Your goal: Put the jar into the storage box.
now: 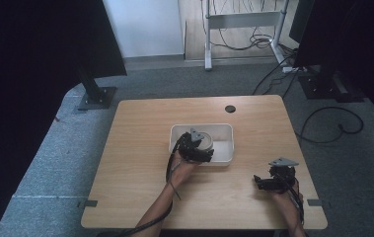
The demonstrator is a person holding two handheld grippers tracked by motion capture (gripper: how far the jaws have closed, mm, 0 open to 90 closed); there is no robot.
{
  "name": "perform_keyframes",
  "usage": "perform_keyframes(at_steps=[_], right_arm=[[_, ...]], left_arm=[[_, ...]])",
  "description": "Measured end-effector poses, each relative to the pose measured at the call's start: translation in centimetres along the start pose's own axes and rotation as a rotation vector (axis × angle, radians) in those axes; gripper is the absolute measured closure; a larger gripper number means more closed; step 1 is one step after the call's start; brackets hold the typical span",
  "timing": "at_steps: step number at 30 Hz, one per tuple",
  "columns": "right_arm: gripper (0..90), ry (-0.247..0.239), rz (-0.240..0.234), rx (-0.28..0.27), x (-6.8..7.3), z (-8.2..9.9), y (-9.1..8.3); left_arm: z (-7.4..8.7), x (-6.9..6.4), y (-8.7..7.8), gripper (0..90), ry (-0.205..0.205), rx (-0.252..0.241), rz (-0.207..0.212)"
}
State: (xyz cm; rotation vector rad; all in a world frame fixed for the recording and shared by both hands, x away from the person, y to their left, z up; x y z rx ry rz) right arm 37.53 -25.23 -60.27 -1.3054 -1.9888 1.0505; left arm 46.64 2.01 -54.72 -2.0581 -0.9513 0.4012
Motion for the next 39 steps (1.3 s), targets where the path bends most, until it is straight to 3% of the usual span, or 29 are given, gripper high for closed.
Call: perform_keyframes(at_steps=[14,17,26,32,39], right_arm=[[0.8,-0.001,0.0,0.0,0.0,0.0,0.0],[0.8,-0.001,-0.001,0.0,0.0,0.0,0.0],[0.8,-0.001,-0.001,0.0,0.0,0.0,0.0],[0.8,-0.001,-0.001,0.0,0.0,0.0,0.0],[0.8,-0.001,-0.001,0.0,0.0,0.0,0.0]], left_arm=[[0.5,-0.1,1.4,9.6,-0.025,0.038,-0.008],[0.6,0.1,1.5,9.6,-0.049,0.03,0.004],[0.5,0.1,1.5,9.4,-0.045,0.04,0.003],[0.5,0.1,1.2,5.6,-0.044,0.02,0.03],[0.1,0.0,0.5,3.5,-0.028,0.005,0.019]])
Point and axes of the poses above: each handheld gripper's, and its own axes: y roughly forward along the jaws, z roughly out of its underside, x roughly to its left, the point moved 6 cm from there along y, roughly forward along the jaws, and after that the axes turned 12 degrees about x, right-handed, at the moved point
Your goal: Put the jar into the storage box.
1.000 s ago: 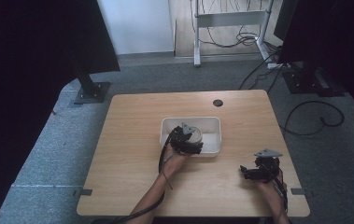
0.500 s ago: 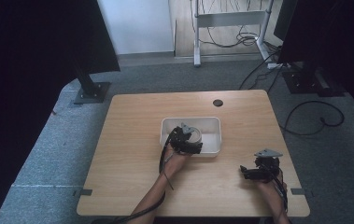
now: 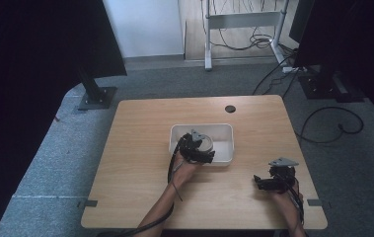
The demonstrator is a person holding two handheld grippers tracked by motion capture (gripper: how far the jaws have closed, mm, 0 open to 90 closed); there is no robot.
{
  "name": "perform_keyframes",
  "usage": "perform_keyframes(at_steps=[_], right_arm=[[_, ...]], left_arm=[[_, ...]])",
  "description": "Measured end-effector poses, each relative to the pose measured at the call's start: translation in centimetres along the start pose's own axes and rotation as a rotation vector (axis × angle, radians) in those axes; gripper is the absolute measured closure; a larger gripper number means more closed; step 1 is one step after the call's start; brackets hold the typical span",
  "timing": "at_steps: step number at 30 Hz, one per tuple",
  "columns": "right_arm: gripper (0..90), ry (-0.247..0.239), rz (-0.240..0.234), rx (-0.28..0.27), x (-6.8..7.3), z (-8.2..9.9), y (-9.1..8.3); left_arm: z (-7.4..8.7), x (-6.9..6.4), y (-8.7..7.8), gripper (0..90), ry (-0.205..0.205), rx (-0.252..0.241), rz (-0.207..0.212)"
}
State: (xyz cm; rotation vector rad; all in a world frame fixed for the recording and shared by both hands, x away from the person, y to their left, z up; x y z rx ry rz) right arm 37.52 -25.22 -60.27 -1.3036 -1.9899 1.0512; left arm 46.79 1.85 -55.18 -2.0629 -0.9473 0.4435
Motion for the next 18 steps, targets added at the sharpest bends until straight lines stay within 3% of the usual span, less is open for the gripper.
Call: perform_keyframes(at_steps=[18], right_arm=[[0.8,-0.001,0.0,0.0,0.0,0.0,0.0]], left_arm=[[0.2,-0.1,-1.4,3.6,0.026,-0.029,-0.02]])
Point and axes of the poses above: each handheld gripper's, and its own axes: y roughly forward along the jaws, z roughly out of its underside, x roughly to its left, the point moved 6 cm from there along y, roughly forward along the jaws, and after that the axes turned 12 degrees about x, right-handed, at the moved point
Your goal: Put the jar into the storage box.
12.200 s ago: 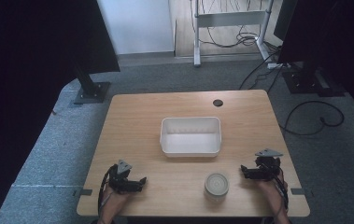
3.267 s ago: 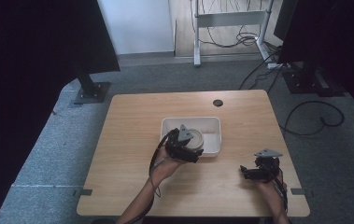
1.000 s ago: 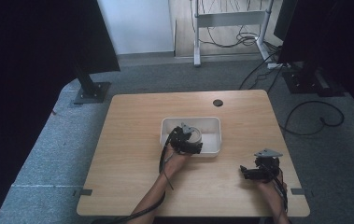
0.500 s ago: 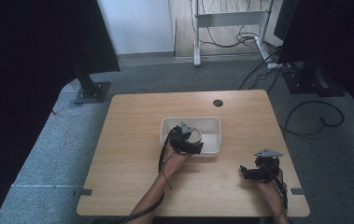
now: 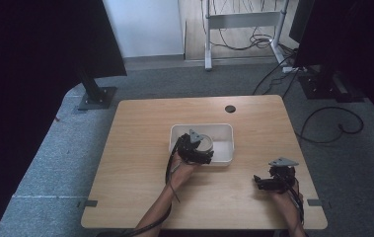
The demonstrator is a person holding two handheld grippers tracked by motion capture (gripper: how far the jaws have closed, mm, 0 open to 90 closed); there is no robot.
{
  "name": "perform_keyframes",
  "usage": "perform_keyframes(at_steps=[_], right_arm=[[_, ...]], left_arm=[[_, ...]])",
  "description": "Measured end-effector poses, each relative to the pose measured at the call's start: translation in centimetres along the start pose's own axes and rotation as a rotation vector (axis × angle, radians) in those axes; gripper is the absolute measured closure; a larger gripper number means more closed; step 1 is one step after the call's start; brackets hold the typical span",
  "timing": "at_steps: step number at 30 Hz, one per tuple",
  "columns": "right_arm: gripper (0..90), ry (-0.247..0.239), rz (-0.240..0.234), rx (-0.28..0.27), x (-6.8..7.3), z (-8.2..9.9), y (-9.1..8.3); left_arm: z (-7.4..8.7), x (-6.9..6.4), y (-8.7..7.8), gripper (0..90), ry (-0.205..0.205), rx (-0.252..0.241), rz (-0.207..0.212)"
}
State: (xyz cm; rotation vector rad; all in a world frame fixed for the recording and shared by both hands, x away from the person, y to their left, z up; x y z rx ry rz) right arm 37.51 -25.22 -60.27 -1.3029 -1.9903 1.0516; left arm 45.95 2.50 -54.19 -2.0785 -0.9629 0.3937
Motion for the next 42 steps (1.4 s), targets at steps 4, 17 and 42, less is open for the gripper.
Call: perform_keyframes(at_steps=[4,17,42], right_arm=[[0.8,0.0,0.0,0.0,0.0,0.0,0.0],[0.7,-0.001,0.0,0.0,0.0,0.0,0.0],[3.3,-0.011,-0.006,-0.007,0.1,0.0,-0.1]], left_arm=[[0.1,0.1,-0.4,3.6,0.004,-0.005,-0.001],[0.5,0.0,-1.8,3.8,0.014,-0.022,0.007],[1.6,0.0,-4.4,4.2,0.03,-0.044,0.031]])
Point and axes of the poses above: each handheld gripper's, and its own axes: y roughly forward along the jaws, z roughly out of its underside, x roughly to its left, the point moved 6 cm from there along y, roughly forward along the jaws, and after that the axes turned 12 degrees about x, right-handed, at the moved point
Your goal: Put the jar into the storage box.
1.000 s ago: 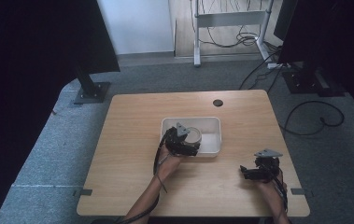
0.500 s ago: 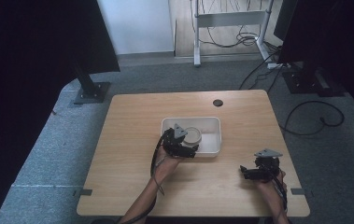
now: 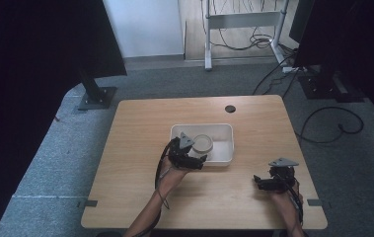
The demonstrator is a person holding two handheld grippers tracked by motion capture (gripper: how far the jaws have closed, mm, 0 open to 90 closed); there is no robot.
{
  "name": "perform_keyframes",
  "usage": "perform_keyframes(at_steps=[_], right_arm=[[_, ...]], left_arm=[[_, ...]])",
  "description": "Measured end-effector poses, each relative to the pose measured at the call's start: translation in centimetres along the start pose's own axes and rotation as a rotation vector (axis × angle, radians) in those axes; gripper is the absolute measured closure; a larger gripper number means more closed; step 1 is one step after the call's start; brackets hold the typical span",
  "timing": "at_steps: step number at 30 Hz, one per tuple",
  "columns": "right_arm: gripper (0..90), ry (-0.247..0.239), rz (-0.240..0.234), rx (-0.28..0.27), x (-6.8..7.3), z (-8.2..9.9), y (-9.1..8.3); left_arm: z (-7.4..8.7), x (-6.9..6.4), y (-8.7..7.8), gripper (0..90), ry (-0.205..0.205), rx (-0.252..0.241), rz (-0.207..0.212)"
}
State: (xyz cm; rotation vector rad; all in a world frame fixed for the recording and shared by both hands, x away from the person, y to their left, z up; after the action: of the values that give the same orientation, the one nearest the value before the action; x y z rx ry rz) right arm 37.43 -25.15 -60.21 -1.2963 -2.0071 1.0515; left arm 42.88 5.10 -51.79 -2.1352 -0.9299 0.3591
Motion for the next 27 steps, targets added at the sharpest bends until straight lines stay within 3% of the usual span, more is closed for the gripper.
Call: perform_keyframes(at_steps=[27], right_arm=[[3.7,-0.002,-0.002,-0.002,0.0,0.0,0.0]], left_arm=[[3.0,0.7,-4.2,5.0,-0.019,-0.053,0.014]])
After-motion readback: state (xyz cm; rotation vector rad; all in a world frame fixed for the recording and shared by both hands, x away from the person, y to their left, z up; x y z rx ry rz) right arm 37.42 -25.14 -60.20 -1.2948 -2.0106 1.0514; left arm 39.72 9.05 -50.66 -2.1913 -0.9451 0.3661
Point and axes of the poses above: each handheld gripper's, and its own axes: y roughly forward along the jaws, z roughly out of its underside, x roughly to its left, the point moved 6 cm from there along y, roughly forward along the jaws, and after that the axes turned 12 degrees about x, right-handed, at the moved point
